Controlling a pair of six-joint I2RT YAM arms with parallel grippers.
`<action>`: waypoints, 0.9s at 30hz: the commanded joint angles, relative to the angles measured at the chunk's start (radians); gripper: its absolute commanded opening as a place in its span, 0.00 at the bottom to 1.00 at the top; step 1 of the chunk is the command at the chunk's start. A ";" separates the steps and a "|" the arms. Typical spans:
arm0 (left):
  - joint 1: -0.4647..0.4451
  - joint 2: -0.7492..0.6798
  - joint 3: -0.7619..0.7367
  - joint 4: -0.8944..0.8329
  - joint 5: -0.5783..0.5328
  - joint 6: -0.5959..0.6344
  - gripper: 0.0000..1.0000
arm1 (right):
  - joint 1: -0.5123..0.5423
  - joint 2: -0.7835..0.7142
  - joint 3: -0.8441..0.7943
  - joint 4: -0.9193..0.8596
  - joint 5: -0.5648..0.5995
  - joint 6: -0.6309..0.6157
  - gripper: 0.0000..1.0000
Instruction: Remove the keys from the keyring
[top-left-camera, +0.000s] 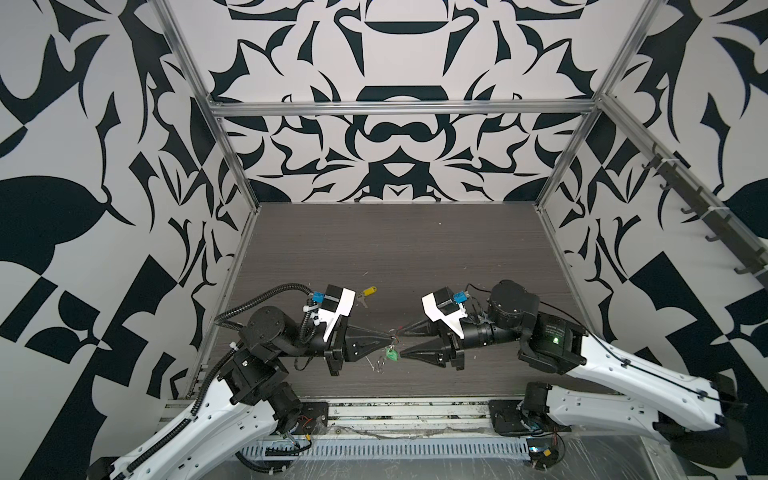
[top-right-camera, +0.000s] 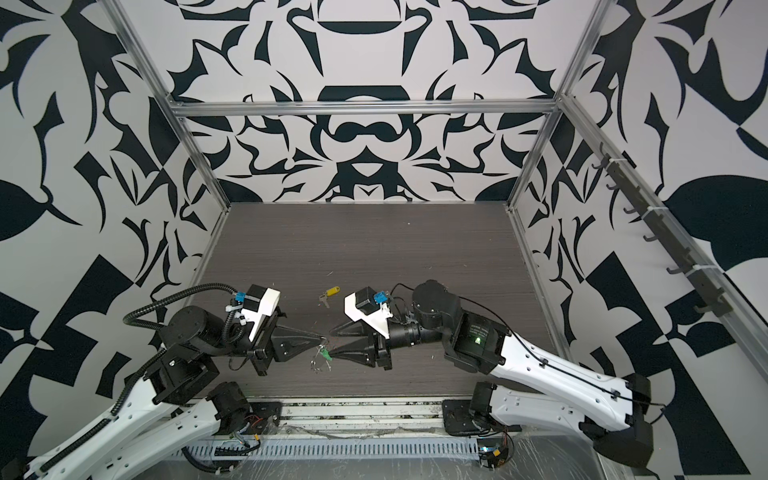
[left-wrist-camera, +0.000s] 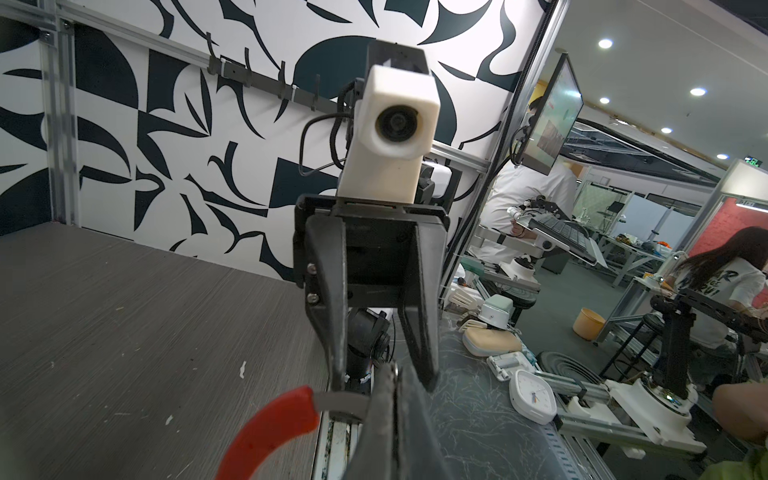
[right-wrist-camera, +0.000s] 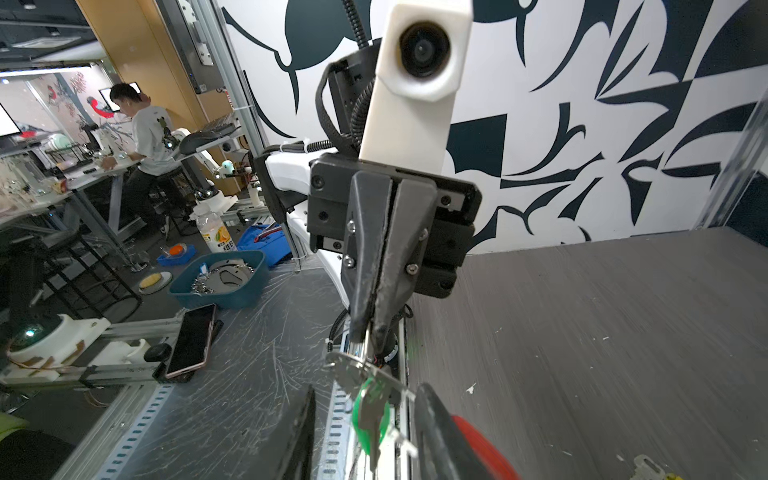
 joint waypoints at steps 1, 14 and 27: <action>-0.002 -0.008 -0.004 0.029 -0.014 0.006 0.00 | 0.004 -0.004 0.001 0.015 -0.008 -0.002 0.40; -0.002 -0.007 -0.007 0.034 -0.023 0.003 0.00 | 0.005 -0.067 -0.035 -0.005 0.026 0.008 0.44; -0.002 -0.006 -0.011 0.041 -0.027 -0.002 0.00 | 0.011 0.009 -0.043 0.016 0.040 0.012 0.45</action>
